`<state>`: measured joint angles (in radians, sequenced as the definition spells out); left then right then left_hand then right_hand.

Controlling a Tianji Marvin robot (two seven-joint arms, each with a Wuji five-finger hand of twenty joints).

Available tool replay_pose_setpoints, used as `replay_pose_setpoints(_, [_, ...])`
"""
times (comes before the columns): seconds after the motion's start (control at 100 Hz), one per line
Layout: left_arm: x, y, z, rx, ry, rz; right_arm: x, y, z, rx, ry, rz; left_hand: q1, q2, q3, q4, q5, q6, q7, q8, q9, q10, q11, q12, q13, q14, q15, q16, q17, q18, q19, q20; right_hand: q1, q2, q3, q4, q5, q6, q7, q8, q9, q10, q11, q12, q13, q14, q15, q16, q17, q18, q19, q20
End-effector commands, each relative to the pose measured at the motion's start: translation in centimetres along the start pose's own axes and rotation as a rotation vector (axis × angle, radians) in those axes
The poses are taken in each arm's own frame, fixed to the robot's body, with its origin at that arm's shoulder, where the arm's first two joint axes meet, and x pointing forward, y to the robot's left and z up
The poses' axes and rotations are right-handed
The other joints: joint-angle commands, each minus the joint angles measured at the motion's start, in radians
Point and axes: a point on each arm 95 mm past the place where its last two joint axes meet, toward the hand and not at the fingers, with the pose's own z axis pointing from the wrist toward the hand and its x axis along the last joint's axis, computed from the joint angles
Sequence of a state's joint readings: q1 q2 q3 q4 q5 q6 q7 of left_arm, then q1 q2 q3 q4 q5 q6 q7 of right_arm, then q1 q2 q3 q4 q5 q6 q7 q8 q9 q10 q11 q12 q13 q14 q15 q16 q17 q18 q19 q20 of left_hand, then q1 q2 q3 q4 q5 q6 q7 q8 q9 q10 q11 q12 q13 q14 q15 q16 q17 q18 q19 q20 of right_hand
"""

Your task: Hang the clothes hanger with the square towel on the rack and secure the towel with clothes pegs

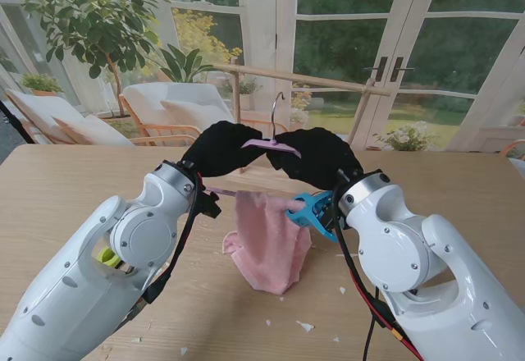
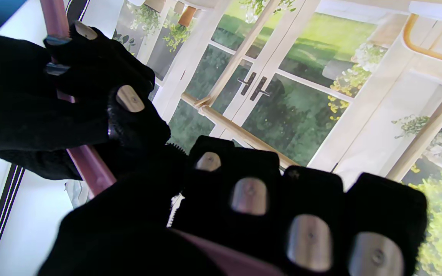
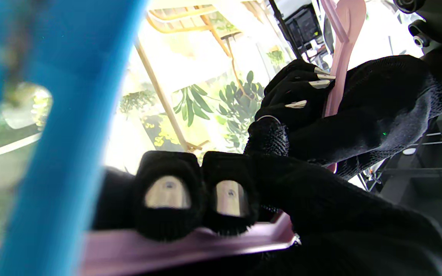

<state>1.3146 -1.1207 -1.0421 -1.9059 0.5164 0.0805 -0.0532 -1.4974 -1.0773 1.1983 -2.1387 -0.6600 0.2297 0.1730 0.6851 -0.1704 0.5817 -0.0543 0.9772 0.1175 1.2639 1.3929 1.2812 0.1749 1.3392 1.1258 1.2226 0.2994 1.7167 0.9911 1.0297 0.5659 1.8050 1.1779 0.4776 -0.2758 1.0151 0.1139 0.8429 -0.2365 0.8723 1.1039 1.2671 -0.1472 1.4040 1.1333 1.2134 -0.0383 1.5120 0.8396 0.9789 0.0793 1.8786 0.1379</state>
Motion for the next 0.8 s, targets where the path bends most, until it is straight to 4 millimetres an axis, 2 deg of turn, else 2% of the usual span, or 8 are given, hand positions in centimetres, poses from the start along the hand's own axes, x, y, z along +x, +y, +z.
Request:
replay_pose_setpoints(0.0, [0.4, -0.1, 0.0, -0.003, 0.003, -0.017, 0.0, -0.6, 0.0, 0.011, 0.003, 0.003, -0.032, 0.000, -0.020, -0.026, -0.067, 0.023, -0.047, -0.027, -0.057, 0.060, -0.076, 0.011, 0.031, 0.084, -0.049, 0.024, 0.026, 0.077, 0.225, -0.081, -0.140, 0.098, -0.312, -0.166, 0.267, 0.042, 0.237, 0.056, 0.079, -0.014, 0.087, 0.034, 0.100, -0.028, 0.291, 0.088, 0.074, -0.015, 0.196, 0.705])
replay_pose_setpoints(0.08, [0.4, -0.1, -0.1, -0.013, -0.003, -0.030, 0.0, -0.6, -0.1, 0.005, 0.004, -0.005, 0.012, -0.030, -0.049, -0.060, -0.177, 0.051, -0.138, -0.107, -0.187, 0.113, -0.219, -0.028, -0.139, 0.207, -0.287, 0.127, -0.078, 0.132, 0.015, -0.156, -0.134, 0.104, -0.302, -0.156, 0.290, 0.032, 0.243, 0.067, 0.111, -0.025, 0.083, 0.046, 0.100, -0.039, 0.304, 0.151, 0.152, -0.022, 0.215, 0.690])
replay_pose_setpoints(0.2, [0.4, -0.2, -0.3, -0.017, -0.001, -0.045, -0.2, -0.6, -0.2, -0.007, -0.002, -0.002, 0.118, -0.080, -0.145, -0.079, -0.362, 0.084, -0.276, -0.300, -0.405, 0.158, -0.476, -0.151, -0.449, 0.295, -0.656, 0.126, -0.518, 0.132, -0.411, -0.002, -0.141, 0.092, -0.265, -0.141, 0.328, 0.029, 0.249, 0.071, 0.159, -0.032, 0.074, 0.055, 0.098, -0.041, 0.323, 0.269, 0.253, -0.037, 0.215, 0.800])
replay_pose_setpoints(0.26, [0.5, -0.2, -0.4, -0.020, 0.003, -0.045, -0.2, -0.6, -0.2, -0.004, -0.007, 0.001, 0.125, -0.085, -0.153, -0.072, -0.436, 0.100, -0.380, -0.428, -0.519, 0.150, -0.617, -0.250, -0.590, 0.276, -0.828, 0.044, -0.692, 0.132, -0.561, -0.063, -0.140, 0.092, -0.263, -0.139, 0.331, 0.027, 0.247, 0.074, 0.165, -0.034, 0.070, 0.060, 0.098, -0.041, 0.326, 0.297, 0.257, -0.047, 0.215, 0.863])
replay_pose_setpoints(0.35, [0.5, -0.5, -0.6, -0.025, 0.014, -0.035, -0.2, -0.5, -0.4, -0.001, -0.019, 0.005, -0.004, -0.060, 0.005, -0.032, -0.503, 0.141, -0.593, -0.667, -0.665, 0.120, -0.819, -0.477, -0.751, 0.211, -1.046, -0.113, -0.895, 0.132, -0.672, -0.362, -0.137, 0.091, -0.259, -0.135, 0.338, 0.028, 0.246, 0.078, 0.171, -0.035, 0.067, 0.068, 0.099, -0.041, 0.326, 0.332, 0.262, -0.068, 0.215, 0.953])
replay_pose_setpoints(0.48, [0.3, -0.9, -0.9, -0.028, 0.025, -0.027, -0.2, -0.4, -0.5, -0.002, -0.038, 0.015, -0.070, -0.105, 0.044, -0.026, -0.610, 0.138, -0.783, -0.903, -0.839, 0.087, -1.004, -0.672, -0.916, 0.125, -1.295, -0.275, -1.049, 0.015, -0.921, -0.546, -0.134, 0.090, -0.255, -0.134, 0.346, 0.032, 0.244, 0.079, 0.172, -0.034, 0.070, 0.071, 0.098, -0.041, 0.330, 0.353, 0.265, -0.083, 0.215, 1.016])
replay_pose_setpoints(0.63, [-0.1, -1.7, -1.5, -0.013, 0.041, 0.001, -0.3, -0.4, -0.6, -0.007, -0.059, 0.047, -0.152, -0.168, 0.048, -0.044, -0.687, 0.114, -0.920, -1.038, -0.978, 0.066, -1.101, -0.778, -1.057, 0.042, -1.489, -0.404, -1.141, -0.093, -1.245, -0.588, -0.129, 0.084, -0.251, -0.133, 0.352, 0.038, 0.242, 0.079, 0.173, -0.028, 0.075, 0.069, 0.098, -0.037, 0.332, 0.367, 0.265, -0.087, 0.215, 1.050])
replay_pose_setpoints(0.79, [-1.1, -3.0, -2.4, -0.001, 0.037, 0.027, -0.5, -0.3, -0.8, -0.009, -0.076, 0.069, -0.175, -0.169, 0.028, -0.047, -0.683, 0.103, -0.956, -1.074, -0.982, 0.057, -1.107, -0.795, -1.061, 0.028, -1.556, -0.406, -1.102, -0.092, -1.488, -0.449, -0.126, 0.083, -0.248, -0.133, 0.353, 0.042, 0.241, 0.080, 0.173, -0.026, 0.078, 0.066, 0.099, -0.036, 0.331, 0.374, 0.266, -0.089, 0.215, 1.065])
